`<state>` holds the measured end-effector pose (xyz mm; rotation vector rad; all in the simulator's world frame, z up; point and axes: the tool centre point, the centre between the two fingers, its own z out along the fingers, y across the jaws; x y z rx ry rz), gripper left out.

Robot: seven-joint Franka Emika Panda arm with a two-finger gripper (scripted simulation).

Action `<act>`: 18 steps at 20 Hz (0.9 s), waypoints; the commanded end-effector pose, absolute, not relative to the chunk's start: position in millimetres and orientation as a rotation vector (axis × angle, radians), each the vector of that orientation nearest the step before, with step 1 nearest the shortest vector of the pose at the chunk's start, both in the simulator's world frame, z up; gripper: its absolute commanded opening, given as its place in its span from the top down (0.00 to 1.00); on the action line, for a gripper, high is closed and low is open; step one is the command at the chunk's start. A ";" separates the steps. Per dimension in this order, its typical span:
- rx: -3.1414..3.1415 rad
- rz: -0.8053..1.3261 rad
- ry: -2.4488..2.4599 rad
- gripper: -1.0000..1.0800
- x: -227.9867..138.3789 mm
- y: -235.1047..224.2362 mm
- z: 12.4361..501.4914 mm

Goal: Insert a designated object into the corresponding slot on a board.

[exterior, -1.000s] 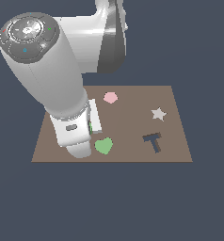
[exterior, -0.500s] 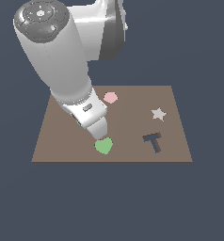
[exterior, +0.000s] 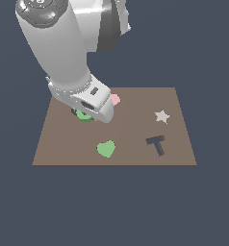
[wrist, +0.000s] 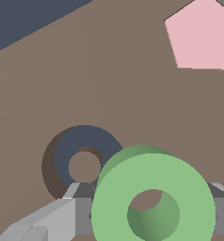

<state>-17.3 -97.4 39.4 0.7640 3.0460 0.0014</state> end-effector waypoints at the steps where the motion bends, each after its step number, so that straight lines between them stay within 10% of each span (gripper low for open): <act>1: 0.621 0.001 3.078 1.00 -24.0 -101.2 39.8; 18: 0.055 0.000 3.140 1.00 -45.1 -123.3 40.6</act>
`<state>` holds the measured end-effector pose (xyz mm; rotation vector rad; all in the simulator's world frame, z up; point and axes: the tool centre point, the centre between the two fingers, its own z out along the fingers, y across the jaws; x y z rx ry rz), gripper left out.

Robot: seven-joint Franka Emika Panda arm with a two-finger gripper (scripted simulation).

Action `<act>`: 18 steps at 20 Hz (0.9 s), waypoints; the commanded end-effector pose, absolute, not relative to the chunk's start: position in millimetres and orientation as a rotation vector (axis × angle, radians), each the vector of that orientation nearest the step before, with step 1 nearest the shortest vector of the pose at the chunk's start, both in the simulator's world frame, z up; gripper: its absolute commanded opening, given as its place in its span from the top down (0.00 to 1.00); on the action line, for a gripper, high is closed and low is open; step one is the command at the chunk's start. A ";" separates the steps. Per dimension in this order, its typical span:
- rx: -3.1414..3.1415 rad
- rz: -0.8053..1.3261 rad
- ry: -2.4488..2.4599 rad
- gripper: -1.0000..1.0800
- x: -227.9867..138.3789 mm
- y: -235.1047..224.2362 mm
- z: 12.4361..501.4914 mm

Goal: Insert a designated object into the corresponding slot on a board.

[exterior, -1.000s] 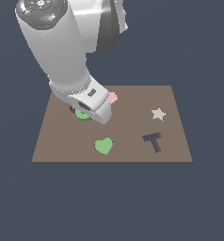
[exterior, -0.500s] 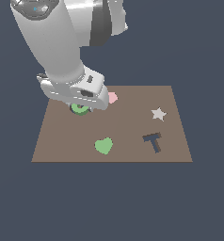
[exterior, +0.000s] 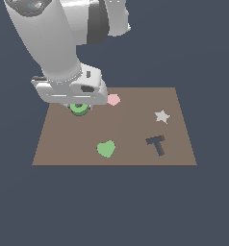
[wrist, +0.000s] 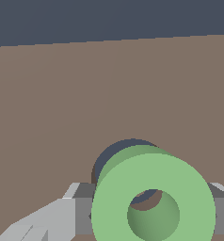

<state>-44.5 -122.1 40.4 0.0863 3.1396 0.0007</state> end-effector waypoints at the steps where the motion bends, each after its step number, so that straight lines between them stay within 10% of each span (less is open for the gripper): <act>1: 0.040 0.000 3.140 1.00 -45.5 -124.0 40.6; 16: -0.006 -0.001 3.141 1.00 -46.5 -126.5 30.5; 17: -0.006 -0.001 3.141 0.04 -46.5 -126.5 30.5; 18: -0.006 -0.001 3.141 0.04 -46.5 -126.5 30.5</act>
